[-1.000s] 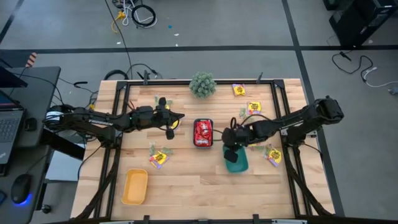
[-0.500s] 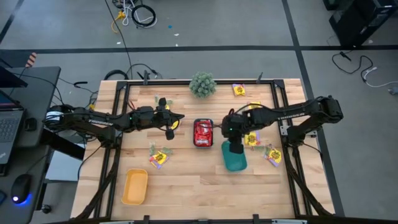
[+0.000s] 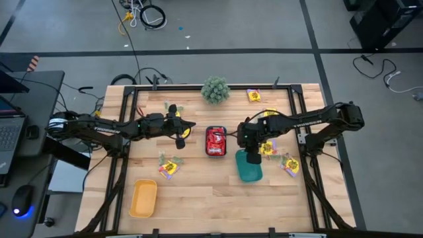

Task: Sort candy
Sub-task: Move the green bin to the right side of the blue bin

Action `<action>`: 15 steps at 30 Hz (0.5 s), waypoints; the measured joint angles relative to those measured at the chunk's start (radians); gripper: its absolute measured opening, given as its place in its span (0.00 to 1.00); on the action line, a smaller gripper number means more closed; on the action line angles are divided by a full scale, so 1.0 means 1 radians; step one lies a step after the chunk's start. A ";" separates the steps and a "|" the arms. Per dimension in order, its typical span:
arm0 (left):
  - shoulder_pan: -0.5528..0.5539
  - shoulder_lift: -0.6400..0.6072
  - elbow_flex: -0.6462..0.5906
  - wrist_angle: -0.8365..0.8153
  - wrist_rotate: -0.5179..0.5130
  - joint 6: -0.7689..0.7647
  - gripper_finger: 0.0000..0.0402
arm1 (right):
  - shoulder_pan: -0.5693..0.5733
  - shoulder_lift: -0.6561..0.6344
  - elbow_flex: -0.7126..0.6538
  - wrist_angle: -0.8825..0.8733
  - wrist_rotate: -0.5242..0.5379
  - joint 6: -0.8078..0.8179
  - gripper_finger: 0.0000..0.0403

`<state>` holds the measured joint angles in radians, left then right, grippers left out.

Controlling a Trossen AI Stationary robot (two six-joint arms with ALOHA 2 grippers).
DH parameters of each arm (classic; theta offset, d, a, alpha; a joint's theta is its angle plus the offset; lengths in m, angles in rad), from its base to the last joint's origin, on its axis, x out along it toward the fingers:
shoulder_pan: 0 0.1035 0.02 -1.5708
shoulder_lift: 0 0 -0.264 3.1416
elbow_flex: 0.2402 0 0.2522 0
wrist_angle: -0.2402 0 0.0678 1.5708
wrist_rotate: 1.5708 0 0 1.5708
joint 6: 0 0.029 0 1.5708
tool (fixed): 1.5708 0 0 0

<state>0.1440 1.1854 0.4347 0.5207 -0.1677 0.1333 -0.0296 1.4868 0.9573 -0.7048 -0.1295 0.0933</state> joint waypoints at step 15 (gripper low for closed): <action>0.000 0.000 0.000 -0.022 -0.001 0.000 0.00 | -0.006 0.130 0.023 0.030 0.008 -0.034 0.19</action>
<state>0.1440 1.1854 0.4351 0.4982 -0.1688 0.1333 -0.0353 1.6164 0.9808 -0.6753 -0.1219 0.0593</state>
